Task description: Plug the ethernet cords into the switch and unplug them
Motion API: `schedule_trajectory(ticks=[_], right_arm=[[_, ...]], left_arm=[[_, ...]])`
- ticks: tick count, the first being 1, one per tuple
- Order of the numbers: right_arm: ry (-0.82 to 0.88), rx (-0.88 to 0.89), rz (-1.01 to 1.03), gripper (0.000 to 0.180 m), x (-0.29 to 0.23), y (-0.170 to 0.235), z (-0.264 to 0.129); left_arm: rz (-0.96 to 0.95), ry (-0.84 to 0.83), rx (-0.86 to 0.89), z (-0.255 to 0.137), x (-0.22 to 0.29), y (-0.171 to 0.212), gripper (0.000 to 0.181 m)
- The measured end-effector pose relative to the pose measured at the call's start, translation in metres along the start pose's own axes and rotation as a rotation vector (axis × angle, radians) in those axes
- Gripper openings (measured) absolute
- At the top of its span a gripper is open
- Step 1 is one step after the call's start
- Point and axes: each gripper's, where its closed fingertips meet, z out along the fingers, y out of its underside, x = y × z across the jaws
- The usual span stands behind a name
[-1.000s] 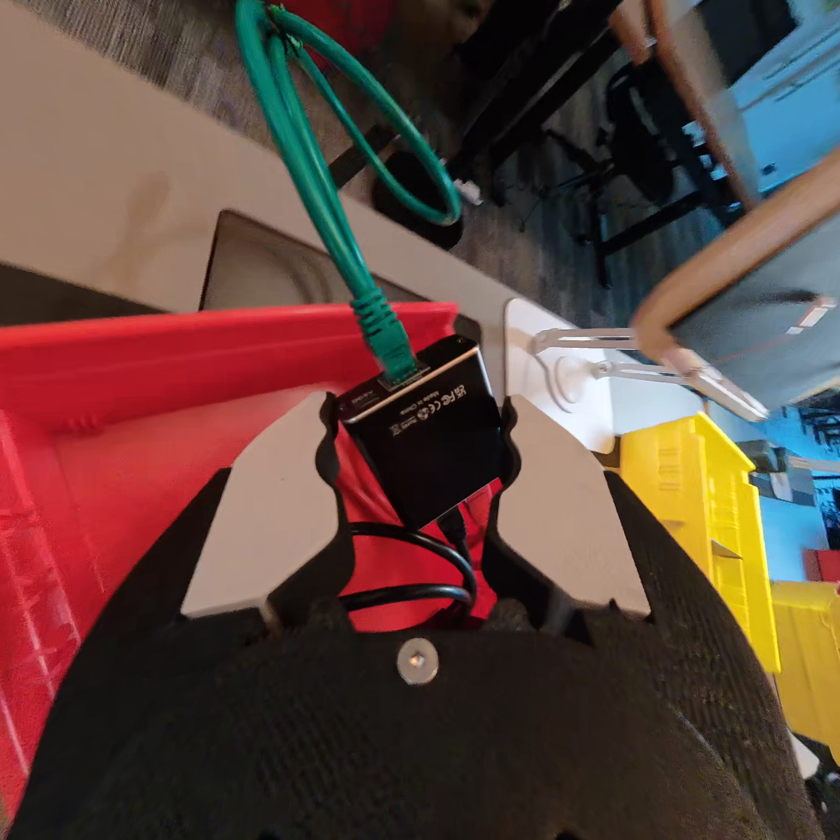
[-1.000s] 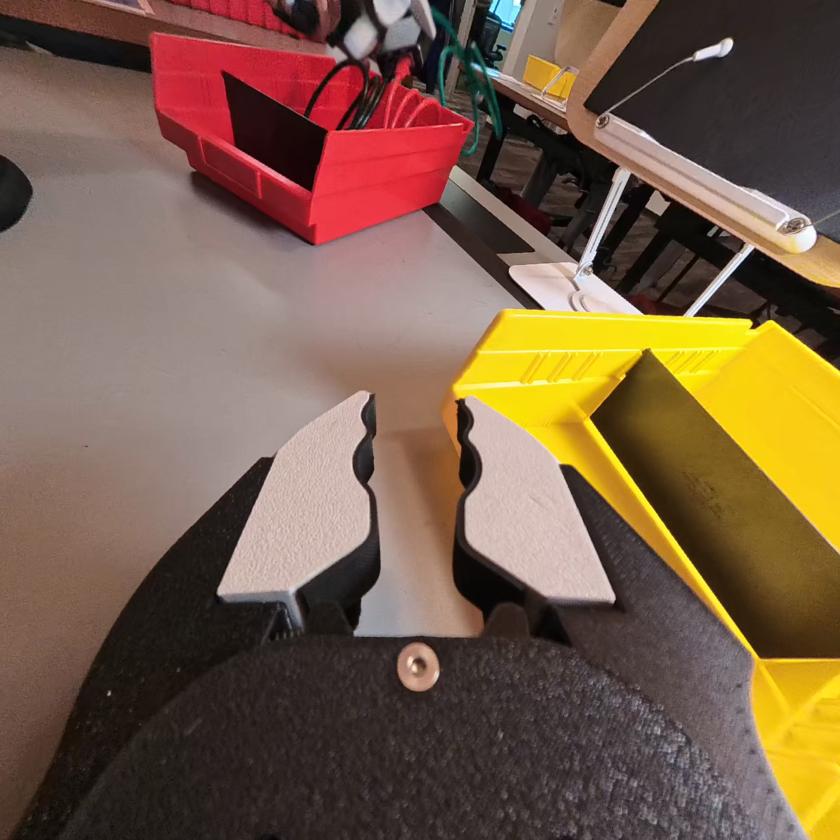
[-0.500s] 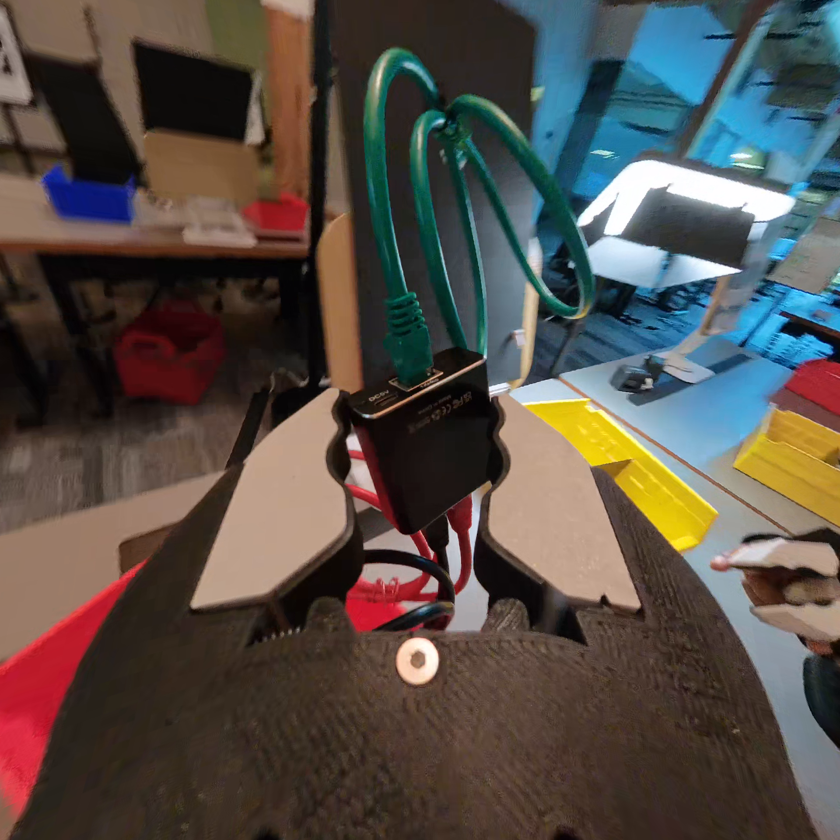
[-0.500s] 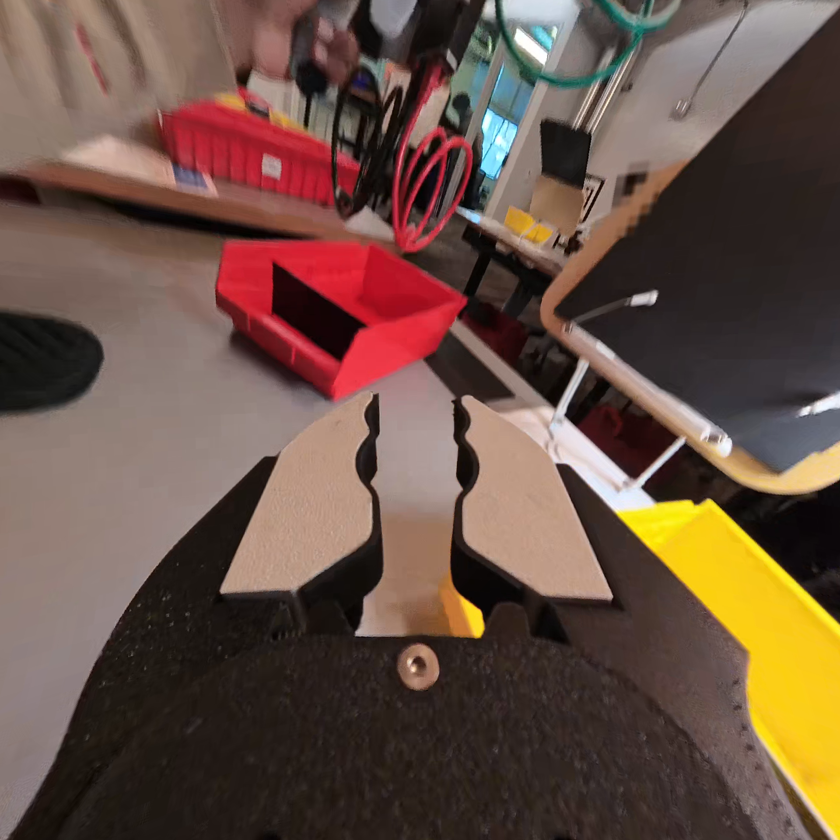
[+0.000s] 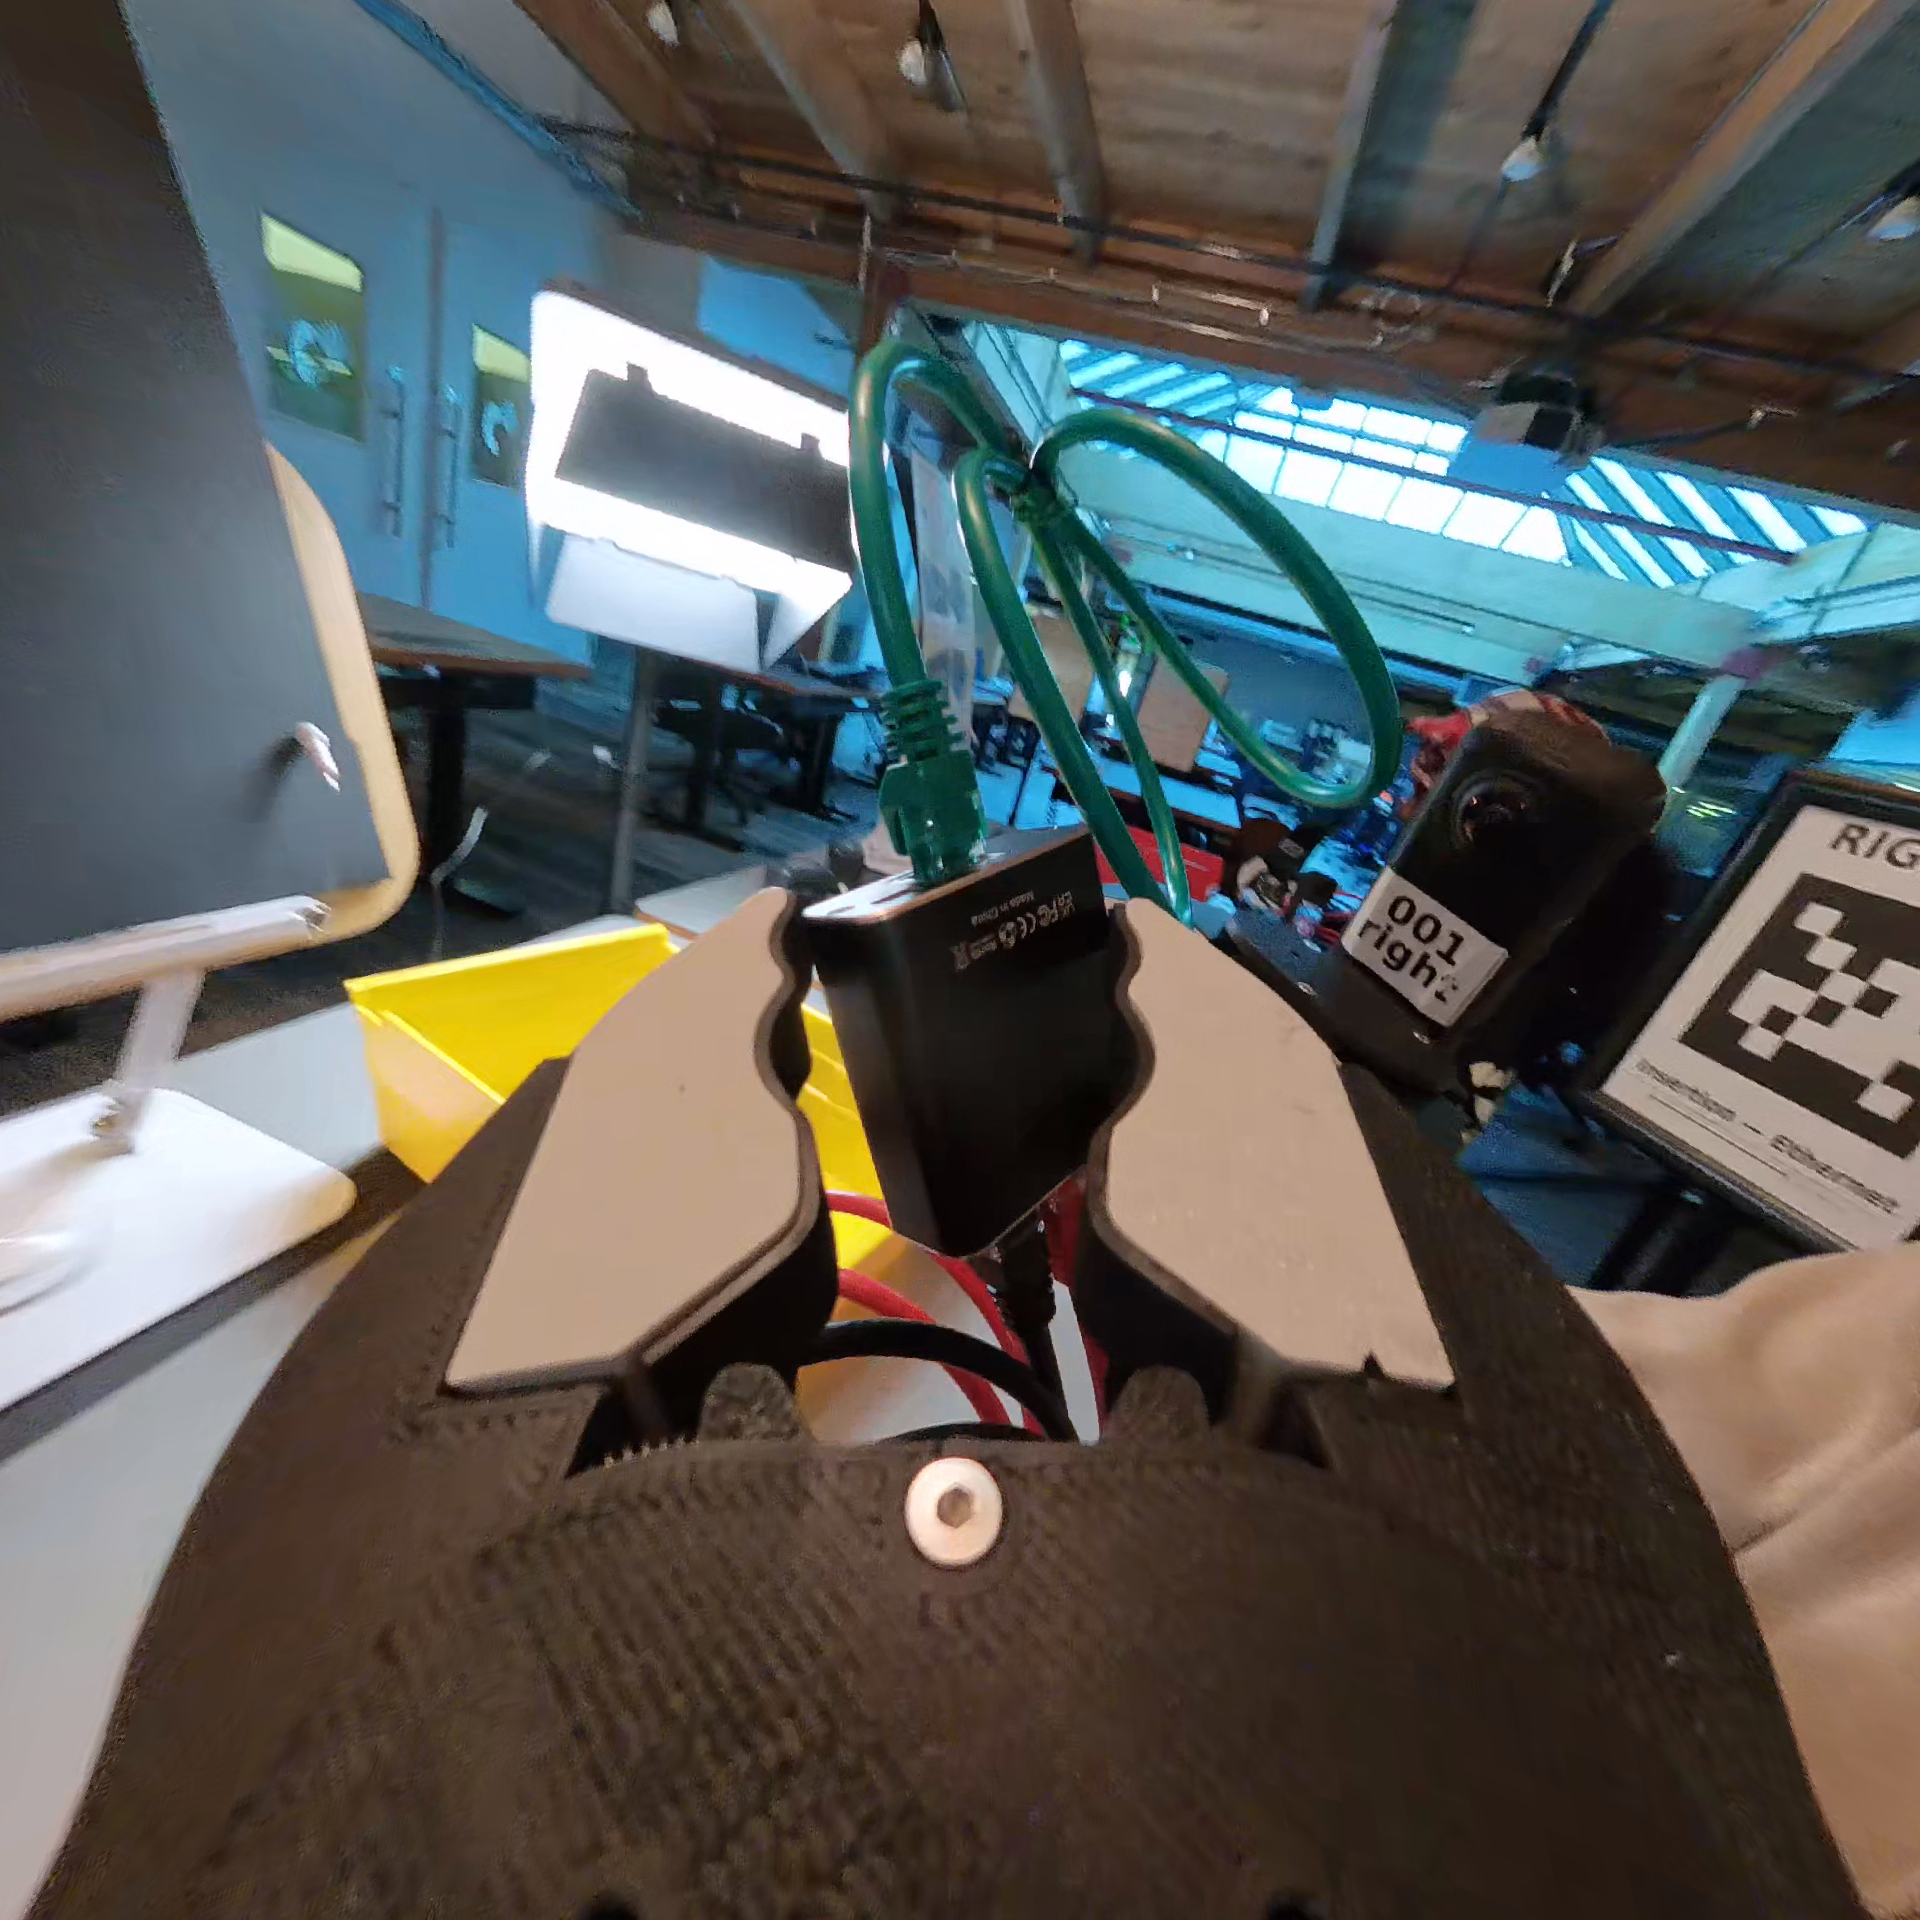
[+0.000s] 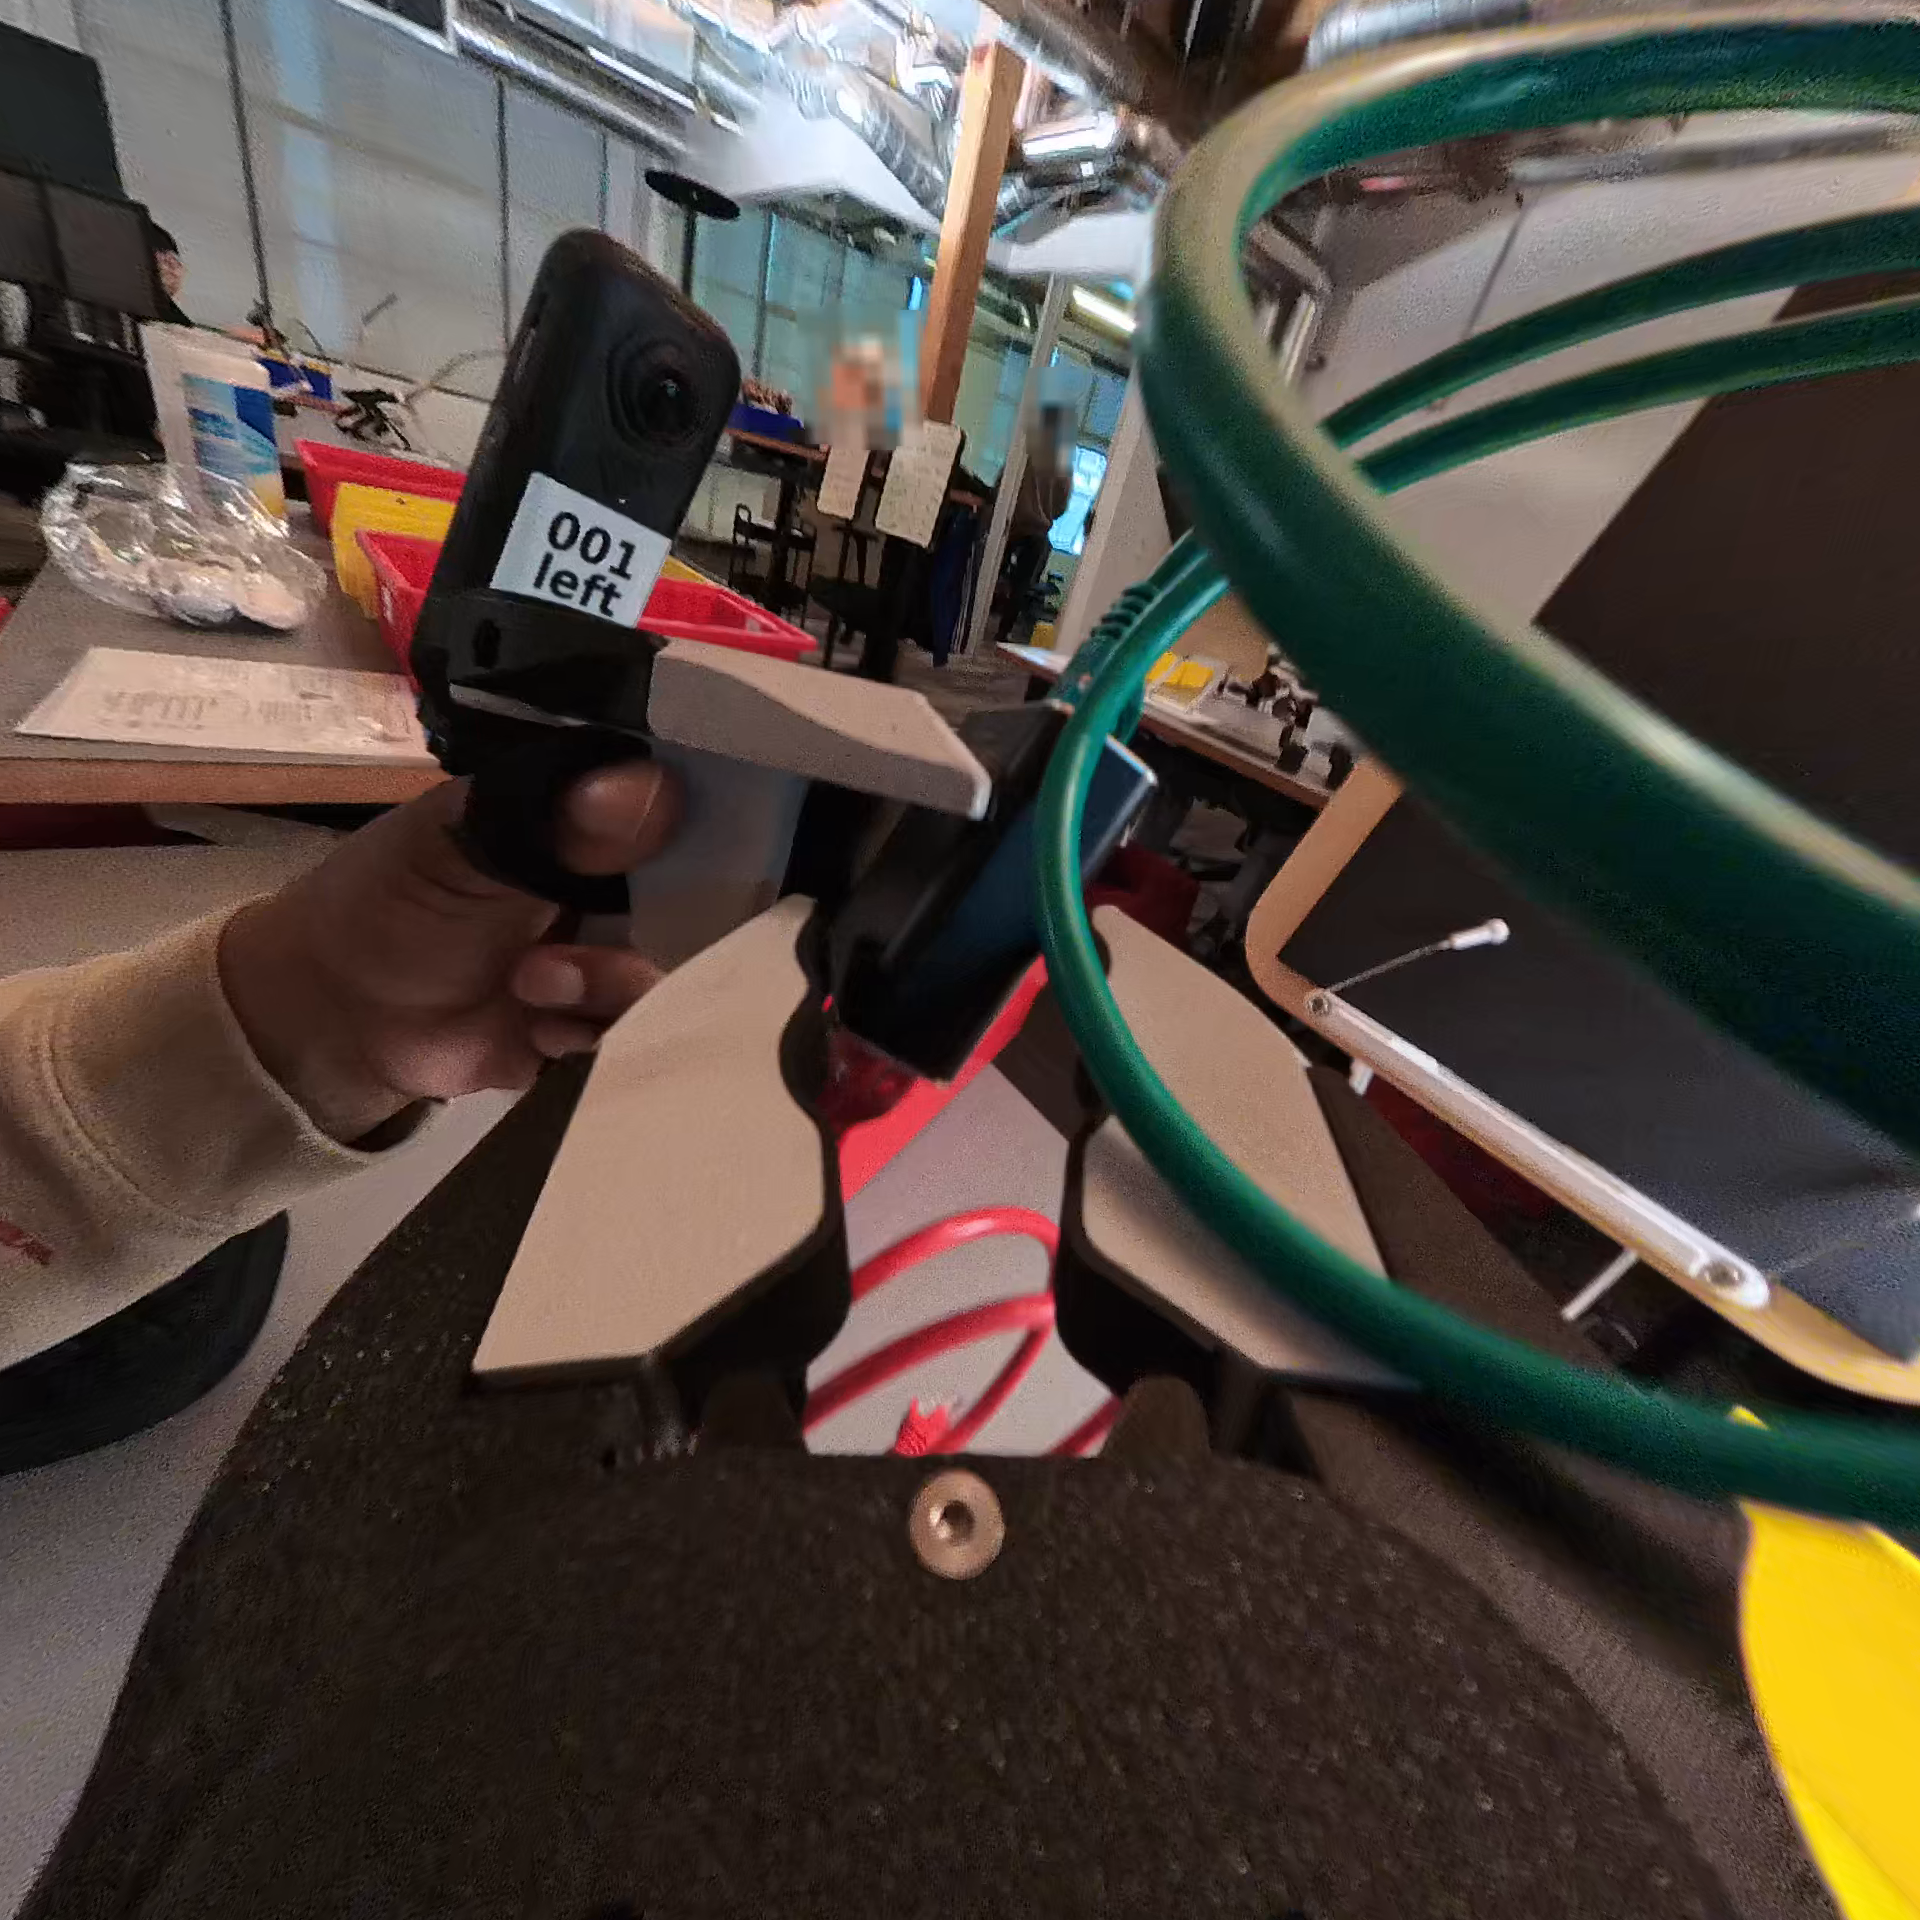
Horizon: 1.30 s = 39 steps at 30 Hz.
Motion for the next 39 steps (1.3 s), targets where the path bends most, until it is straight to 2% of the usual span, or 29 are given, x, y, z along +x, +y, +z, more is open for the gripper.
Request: schedule_trajectory(ticks=[2,3,5,9,13,16,19,21,24,29,34,36,39], right_arm=[[0.012,-0.031,0.01,0.045,0.005,0.013,0.001],[-0.002,-0.041,0.025,0.047,0.006,0.018,0.001],[-0.012,-0.062,0.06,0.046,0.008,0.026,0.001],[-0.079,-0.069,0.118,0.042,0.008,0.036,0.002],[-0.252,-0.073,0.207,0.029,0.001,0.031,-0.011],[-0.349,-0.107,0.204,0.025,-0.001,0.026,-0.028],[-0.439,-0.146,0.191,0.025,-0.007,0.018,-0.048],[-0.507,-0.153,0.226,0.024,-0.014,0.01,-0.059],[-0.562,-0.149,0.295,0.025,-0.021,0.005,-0.063],[-0.566,-0.079,0.328,0.025,-0.018,-0.003,-0.061],[-0.538,-0.012,0.202,0.028,-0.016,-0.005,-0.062],[-0.553,-0.033,0.199,0.036,-0.016,0.002,-0.062],[-0.553,-0.009,0.199,0.032,-0.017,0.004,-0.057]], left_arm=[[-0.045,0.016,-0.022,0.006,-0.002,0.011,0.052],[-0.067,0.021,-0.004,0.005,-0.002,0.011,0.039],[-0.113,0.024,-0.011,0.005,-0.005,0.016,0.034],[-0.164,0.014,-0.029,0.004,-0.011,0.023,0.034],[-0.199,0.095,-0.101,-0.001,0.0,0.026,0.034],[-0.163,0.172,-0.176,-0.01,0.013,0.026,0.036],[-0.041,0.179,-0.225,-0.017,0.02,0.029,0.039],[0.033,0.219,-0.279,-0.015,0.031,0.039,0.042],[0.021,0.332,-0.354,-0.006,0.056,0.058,0.045],[0.068,0.335,-0.271,0.004,0.058,0.057,0.024],[0.116,0.337,-0.203,0.001,0.058,0.046,0.024],[0.11,0.349,-0.158,-0.002,0.056,0.04,0.024],[0.121,0.343,-0.114,-0.004,0.052,0.035,0.024]])
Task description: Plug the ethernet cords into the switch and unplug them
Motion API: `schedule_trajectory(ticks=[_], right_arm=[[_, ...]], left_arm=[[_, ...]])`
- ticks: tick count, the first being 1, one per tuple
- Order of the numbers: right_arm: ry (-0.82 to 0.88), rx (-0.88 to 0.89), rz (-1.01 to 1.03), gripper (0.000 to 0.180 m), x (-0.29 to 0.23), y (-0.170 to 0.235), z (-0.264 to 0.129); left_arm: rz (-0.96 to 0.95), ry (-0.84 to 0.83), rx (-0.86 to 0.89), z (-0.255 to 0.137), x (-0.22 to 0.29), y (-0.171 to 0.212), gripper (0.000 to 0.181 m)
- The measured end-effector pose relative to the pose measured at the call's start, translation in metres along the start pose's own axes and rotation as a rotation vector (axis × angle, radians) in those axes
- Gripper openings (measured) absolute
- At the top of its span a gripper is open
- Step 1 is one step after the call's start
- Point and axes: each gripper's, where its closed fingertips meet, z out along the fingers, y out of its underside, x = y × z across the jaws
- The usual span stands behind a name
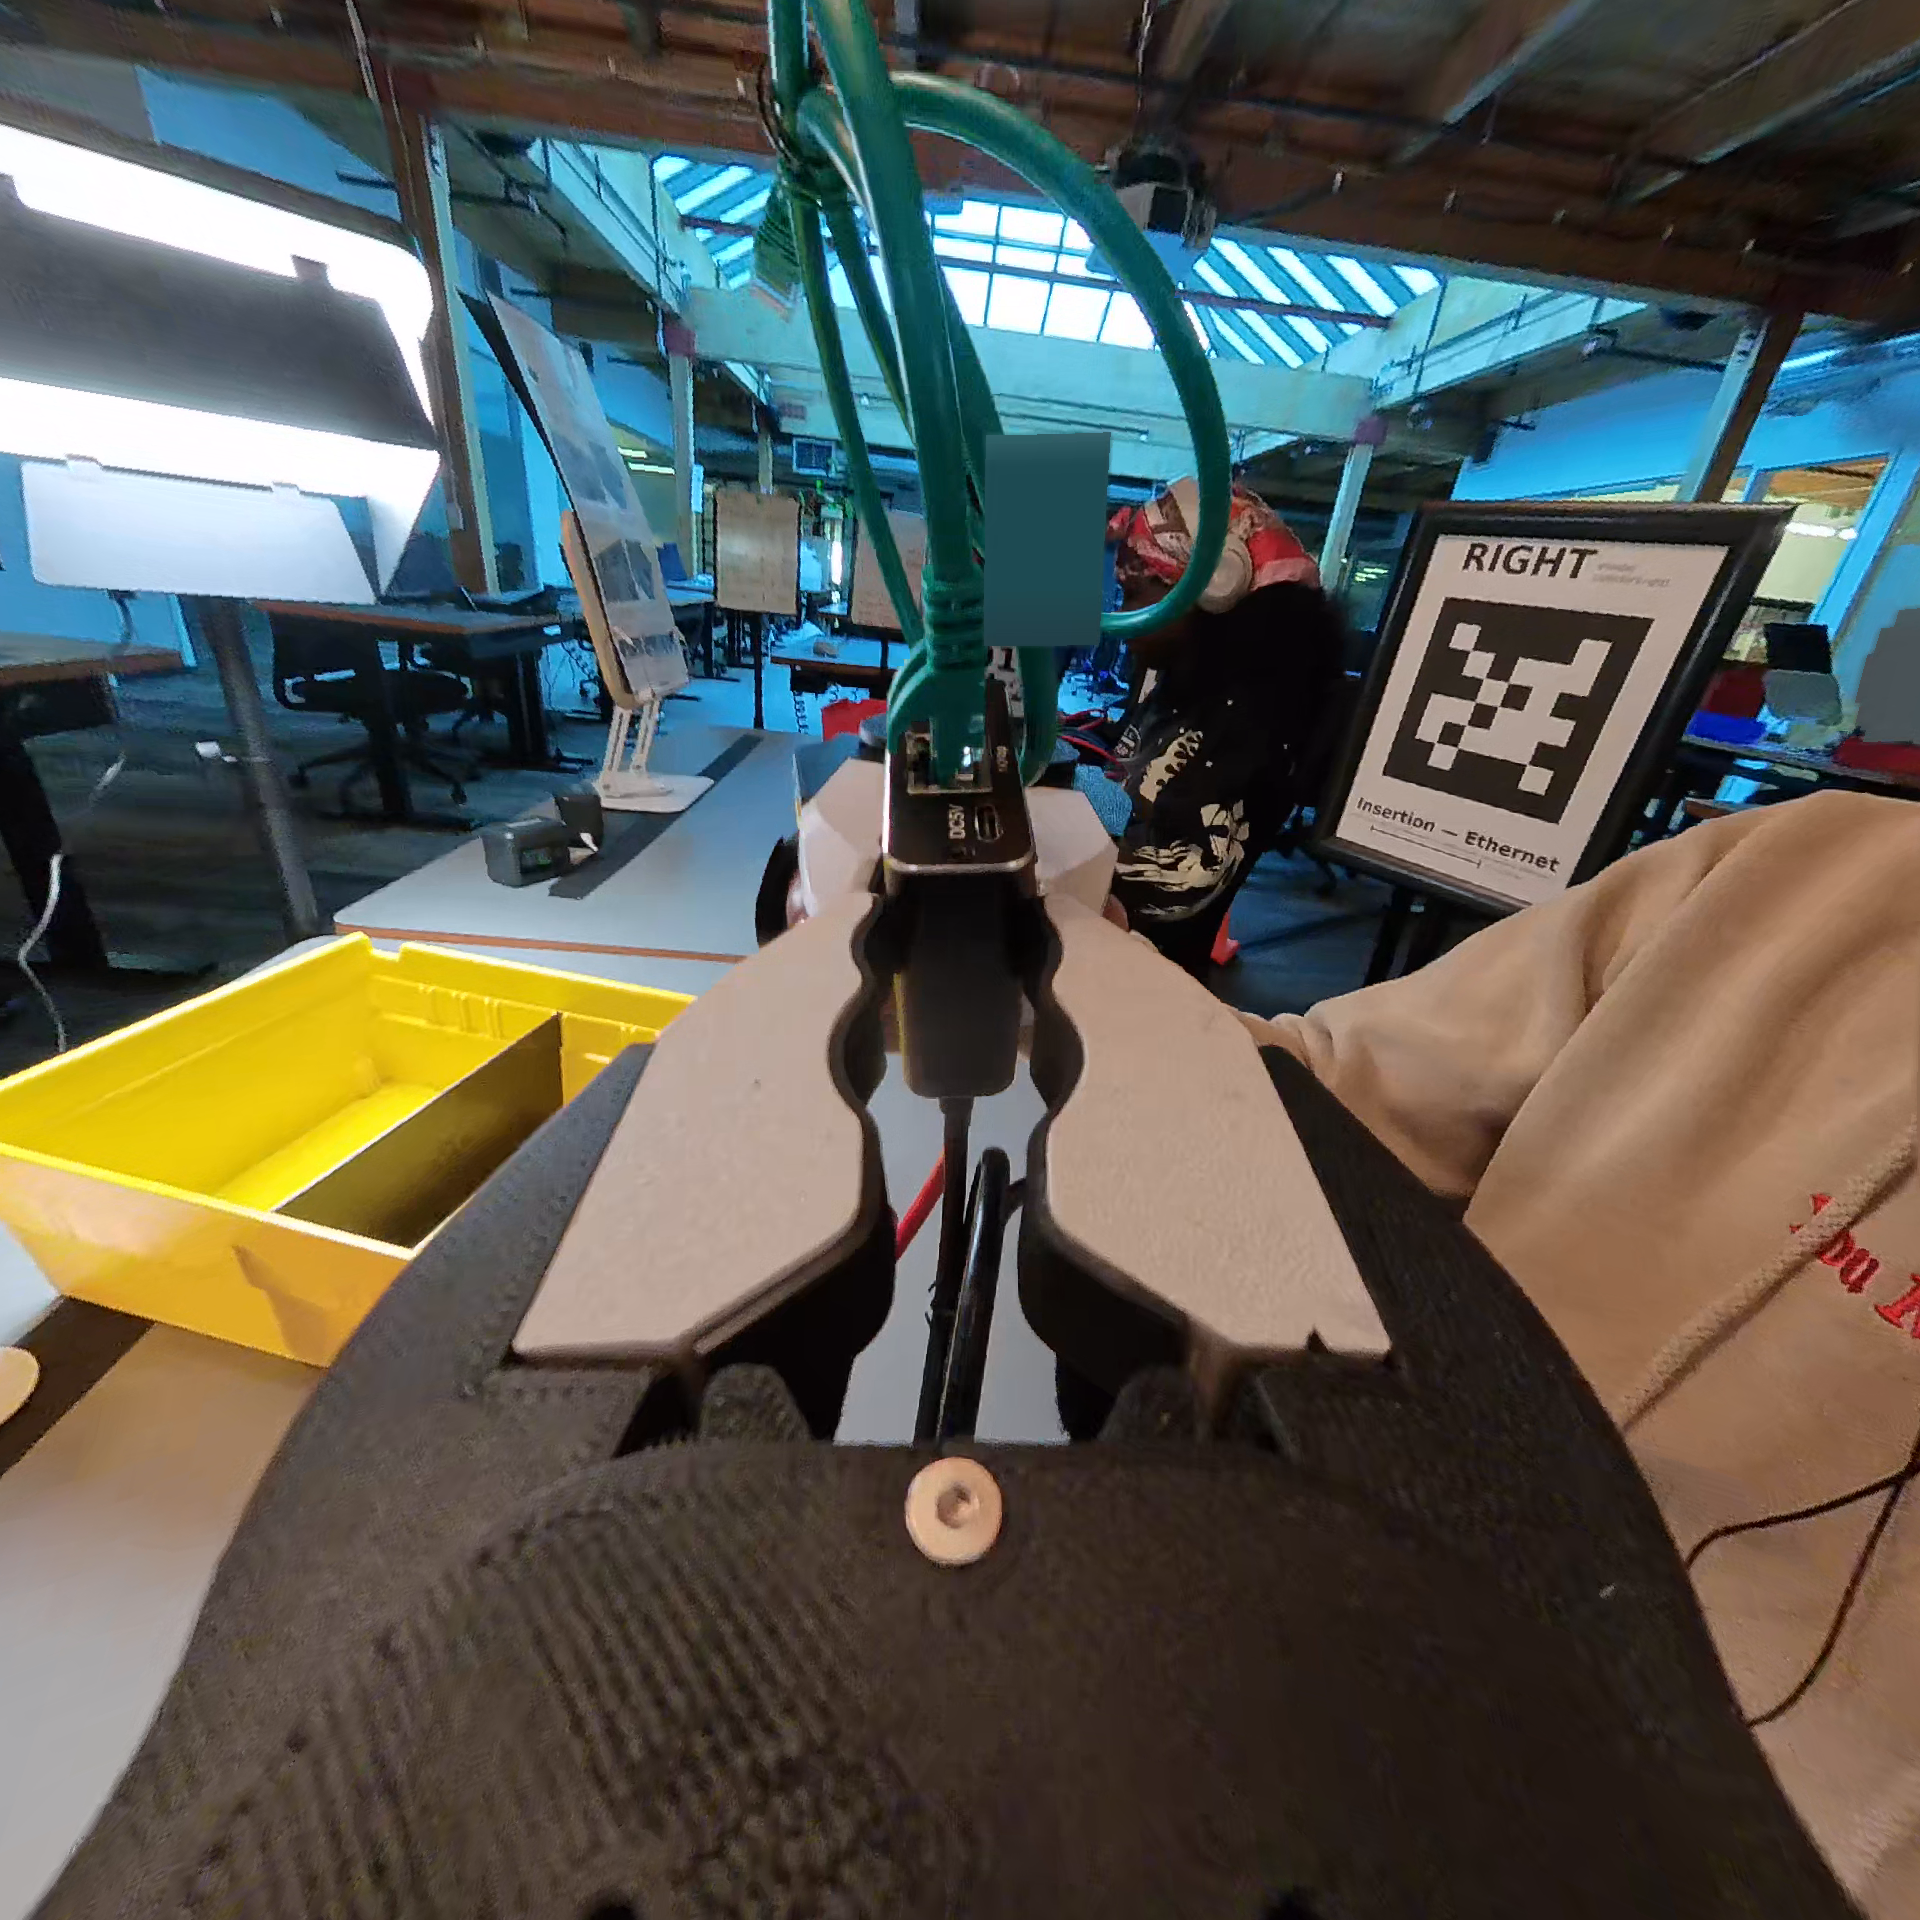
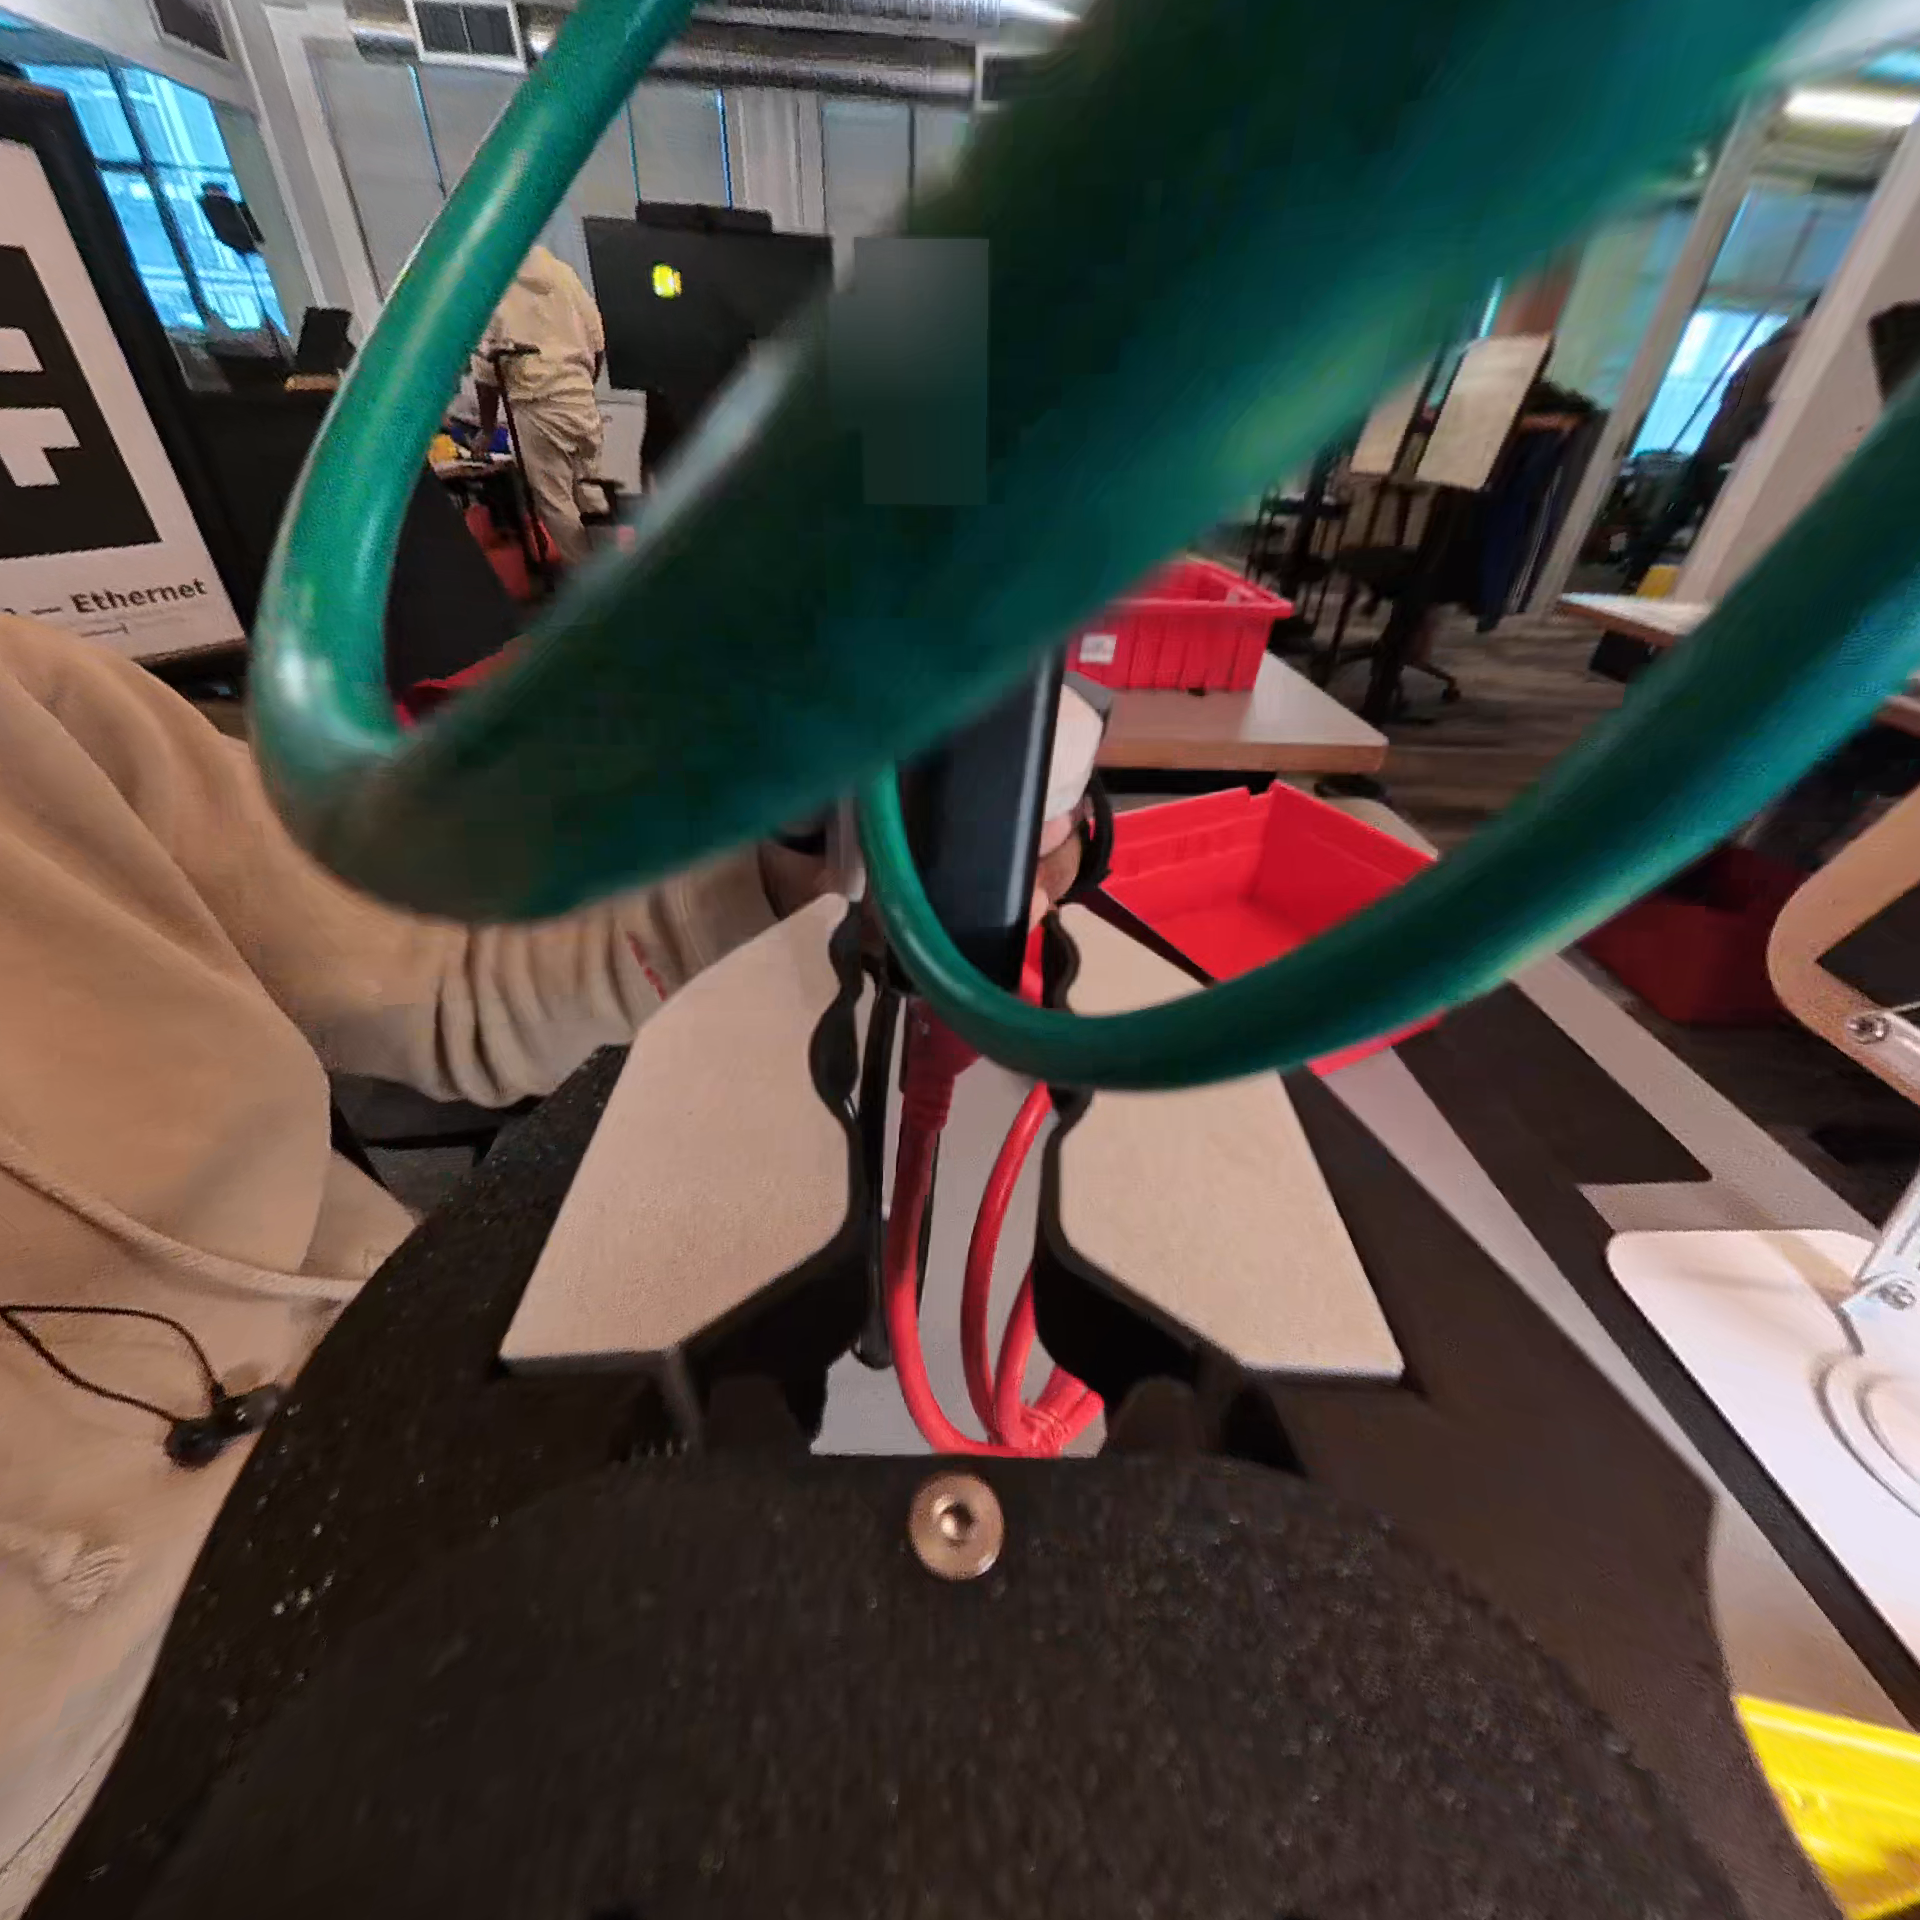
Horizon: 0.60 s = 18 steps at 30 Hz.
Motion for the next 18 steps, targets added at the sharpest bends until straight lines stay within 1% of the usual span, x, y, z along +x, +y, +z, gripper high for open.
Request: schedule_trajectory(ticks=[1,4,6,8,10,13,16,18], right_arm=[[0.009,0.011,-0.008,0.025,0.001,-0.001,0.003],[0.133,0.014,-0.079,0.026,0.013,-0.004,0.007],[0.259,-0.022,-0.152,0.025,0.025,-0.003,0.005],[0.403,-0.063,-0.28,0.025,0.036,-0.005,0.002],[0.583,-0.106,-0.471,0.025,0.046,-0.011,-0.004],[0.842,-0.164,-0.862,0.024,0.051,-0.025,-0.015],[0.953,-0.177,-1.151,0.024,0.046,-0.032,-0.017],[0.945,-0.163,-1.284,0.024,0.04,-0.03,-0.014]], left_arm=[[0.007,0.002,0.015,-0.001,0.0,-0.001,0.024],[-0.043,-0.041,0.067,-0.006,-0.012,-0.007,0.024],[-0.106,-0.123,0.059,-0.01,-0.028,-0.004,0.027],[-0.125,-0.225,0.05,-0.015,-0.044,-0.001,0.033],[-0.121,-0.273,0.052,-0.018,-0.049,-0.001,0.041],[-0.159,-0.23,0.06,-0.014,-0.042,-0.003,0.048],[-0.256,-0.194,0.157,-0.026,-0.045,-0.016,0.044],[-0.357,-0.158,0.234,-0.041,-0.053,-0.022,0.044]])
